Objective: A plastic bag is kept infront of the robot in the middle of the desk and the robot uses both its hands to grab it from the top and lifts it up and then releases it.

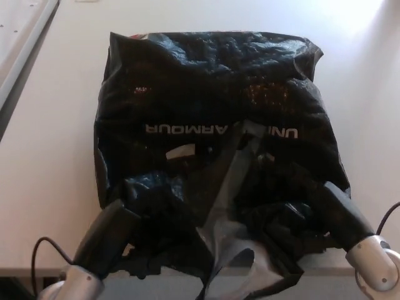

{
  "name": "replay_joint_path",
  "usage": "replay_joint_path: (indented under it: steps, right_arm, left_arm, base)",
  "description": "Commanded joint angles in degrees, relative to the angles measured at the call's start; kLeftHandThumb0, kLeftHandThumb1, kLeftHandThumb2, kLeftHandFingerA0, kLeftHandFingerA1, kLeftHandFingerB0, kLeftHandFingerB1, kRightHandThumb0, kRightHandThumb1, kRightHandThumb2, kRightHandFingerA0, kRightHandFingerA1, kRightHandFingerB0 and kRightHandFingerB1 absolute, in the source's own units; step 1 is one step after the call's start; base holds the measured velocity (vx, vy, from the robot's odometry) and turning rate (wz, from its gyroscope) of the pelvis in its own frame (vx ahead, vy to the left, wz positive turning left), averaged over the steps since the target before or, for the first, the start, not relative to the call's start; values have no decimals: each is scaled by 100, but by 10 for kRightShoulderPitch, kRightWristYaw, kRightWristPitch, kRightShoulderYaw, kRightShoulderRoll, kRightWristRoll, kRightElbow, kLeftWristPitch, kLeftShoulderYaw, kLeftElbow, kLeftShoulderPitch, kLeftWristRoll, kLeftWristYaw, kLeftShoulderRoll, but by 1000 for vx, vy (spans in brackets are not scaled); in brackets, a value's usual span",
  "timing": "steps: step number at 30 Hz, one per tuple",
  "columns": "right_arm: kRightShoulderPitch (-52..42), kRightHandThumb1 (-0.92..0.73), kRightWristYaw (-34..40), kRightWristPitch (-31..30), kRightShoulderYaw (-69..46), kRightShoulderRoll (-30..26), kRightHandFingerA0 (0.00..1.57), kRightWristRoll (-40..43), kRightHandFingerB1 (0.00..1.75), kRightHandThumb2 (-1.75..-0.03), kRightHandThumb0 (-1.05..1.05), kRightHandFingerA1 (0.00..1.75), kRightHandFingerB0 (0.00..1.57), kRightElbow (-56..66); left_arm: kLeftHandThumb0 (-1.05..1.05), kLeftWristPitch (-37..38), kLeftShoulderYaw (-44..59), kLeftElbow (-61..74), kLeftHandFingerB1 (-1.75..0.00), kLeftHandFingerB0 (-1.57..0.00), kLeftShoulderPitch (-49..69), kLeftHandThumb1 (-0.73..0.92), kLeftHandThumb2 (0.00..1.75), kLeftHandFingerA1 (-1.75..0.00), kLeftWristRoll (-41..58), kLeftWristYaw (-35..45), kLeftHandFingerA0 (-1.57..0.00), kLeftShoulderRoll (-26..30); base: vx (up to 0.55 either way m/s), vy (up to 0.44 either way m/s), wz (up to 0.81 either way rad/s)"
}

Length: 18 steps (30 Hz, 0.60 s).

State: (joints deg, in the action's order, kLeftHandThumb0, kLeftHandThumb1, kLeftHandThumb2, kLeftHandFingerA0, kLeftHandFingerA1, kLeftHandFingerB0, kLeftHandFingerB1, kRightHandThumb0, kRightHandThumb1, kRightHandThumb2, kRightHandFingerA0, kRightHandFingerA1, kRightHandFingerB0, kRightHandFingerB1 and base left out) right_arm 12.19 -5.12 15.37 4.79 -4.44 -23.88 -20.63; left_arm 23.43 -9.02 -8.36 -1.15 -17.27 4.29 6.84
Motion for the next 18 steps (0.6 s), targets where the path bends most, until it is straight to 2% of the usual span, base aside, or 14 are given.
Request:
replay_joint_path:
  steps: [1,2,4,5,7,9,10,11,12,14,15,16,17,18]
  right_arm:
    - [21,-82,113,8,-84,64,103,97,151,-60,-17,172,75,-53]
    - [24,-79,118,11,-90,68,97,98,143,-65,-25,163,69,-56]
    - [26,-77,130,22,-102,76,97,96,140,-66,-24,161,69,-61]
    - [28,-83,130,23,-106,79,60,99,166,-58,-12,175,47,-61]
    - [34,-84,127,21,-119,89,56,114,168,-58,-13,175,43,-60]
    - [37,-83,135,19,-123,92,58,108,165,-58,-13,175,44,-59]
    - [39,-84,128,13,-129,96,56,120,165,-57,-15,175,43,-52]
    - [41,-84,129,6,-131,98,56,123,164,-57,-16,175,43,-45]
    - [42,-84,128,4,-132,99,56,127,162,-57,-17,175,43,-42]
    - [44,-85,126,4,-133,101,57,134,161,-57,-19,175,43,-39]
    - [45,-86,123,1,-134,102,59,142,162,-58,-19,175,44,-34]
    - [45,-86,119,-2,-136,104,59,149,162,-58,-19,175,44,-29]
    - [45,-82,122,-6,-135,102,66,147,173,-63,-17,175,39,-16]
    - [47,-84,123,-7,-134,102,60,147,160,-58,-17,175,48,-7]
  left_arm:
    - [-21,-124,5,34,-175,-61,11,77,63,-175,-14,-32,-87,-39]
    - [-42,-126,8,37,-135,-88,8,63,86,-147,-15,-32,-112,-41]
    - [-43,-128,11,40,-135,-86,7,64,86,-147,-10,-31,-110,-44]
    - [-25,-127,13,40,-175,-57,5,79,63,-175,-8,-31,-84,-44]
    - [-27,-134,21,45,-175,-56,1,78,63,-175,-3,-30,-84,-44]
    - [-29,-138,26,45,-175,-56,-4,78,62,-175,-2,-28,-84,-41]
    - [-45,-119,35,29,-132,-85,-12,60,87,-145,9,-32,-110,-38]
    - [-30,-123,38,31,-175,-57,-14,76,62,-175,10,-32,-85,-37]
    - [-46,-125,41,34,-135,-88,-15,59,85,-147,10,-33,-112,-37]
    - [-41,-117,49,35,-133,-88,-18,58,85,-144,13,-36,-110,-35]
    - [-25,-106,53,29,-175,-56,-22,74,61,-175,16,-37,-82,-33]
    - [-25,-96,55,22,-175,-56,-26,74,61,-175,17,-38,-82,-31]
    - [-42,-98,60,27,-135,-87,-32,61,83,-147,21,-35,-110,-28]
    - [-40,-93,63,28,-135,-89,-40,59,83,-147,20,-38,-111,-25]
  base:
    - [0,0,0]
    - [0,0,0]
    - [0,0,0]
    - [0,0,0]
    - [0,0,0]
    - [0,0,0]
    - [0,0,0]
    - [0,0,0]
    - [0,0,0]
    - [0,0,0]
    - [0,0,0]
    - [0,0,0]
    - [0,0,0]
    - [0,0,0]
